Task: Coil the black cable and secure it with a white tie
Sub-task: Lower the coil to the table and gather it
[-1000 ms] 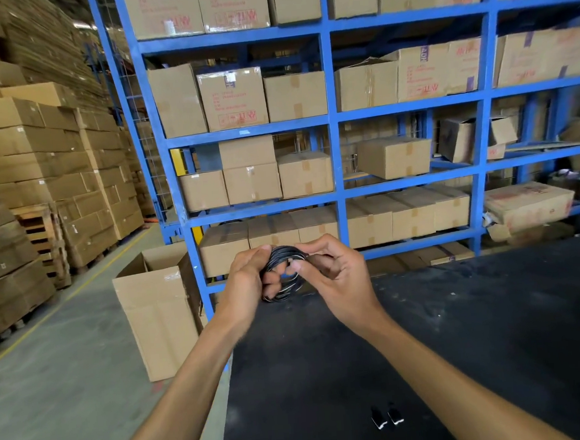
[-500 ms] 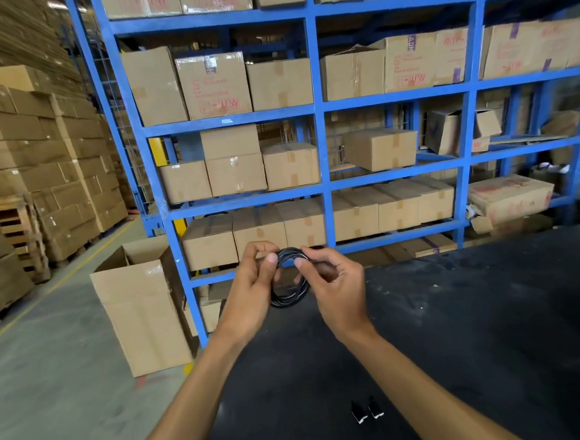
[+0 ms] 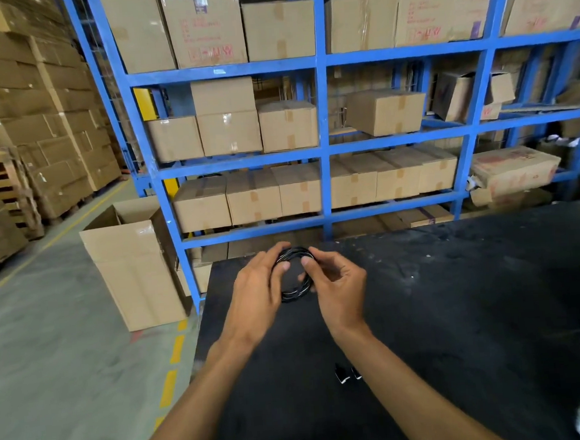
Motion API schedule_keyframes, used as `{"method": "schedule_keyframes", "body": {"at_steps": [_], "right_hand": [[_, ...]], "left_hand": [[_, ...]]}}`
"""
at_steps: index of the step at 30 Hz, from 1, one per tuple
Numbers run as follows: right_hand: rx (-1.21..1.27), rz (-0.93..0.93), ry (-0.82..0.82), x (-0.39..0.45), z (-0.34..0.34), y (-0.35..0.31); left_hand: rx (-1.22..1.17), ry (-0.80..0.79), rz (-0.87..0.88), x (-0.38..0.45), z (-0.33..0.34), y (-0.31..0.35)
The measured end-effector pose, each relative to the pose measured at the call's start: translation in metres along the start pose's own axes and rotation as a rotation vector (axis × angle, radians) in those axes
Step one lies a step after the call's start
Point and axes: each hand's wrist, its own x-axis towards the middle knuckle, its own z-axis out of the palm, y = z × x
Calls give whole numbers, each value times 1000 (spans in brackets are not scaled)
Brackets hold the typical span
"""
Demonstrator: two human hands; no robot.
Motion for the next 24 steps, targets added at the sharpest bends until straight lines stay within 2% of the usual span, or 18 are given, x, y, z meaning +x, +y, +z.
{"method": "schedule_keyframes", "body": {"at_steps": [10,18,24], "right_hand": [[82,258,10,3,-32,50],[110,464,-34,5,-61,90],[151,600,-181,20,-93,128]], "left_hand": [[-23,-106,-26,-19,50,-27],[-183,-116,-241,-40,102,-48],[-245,-155,-362,-50,142,-62]]}}
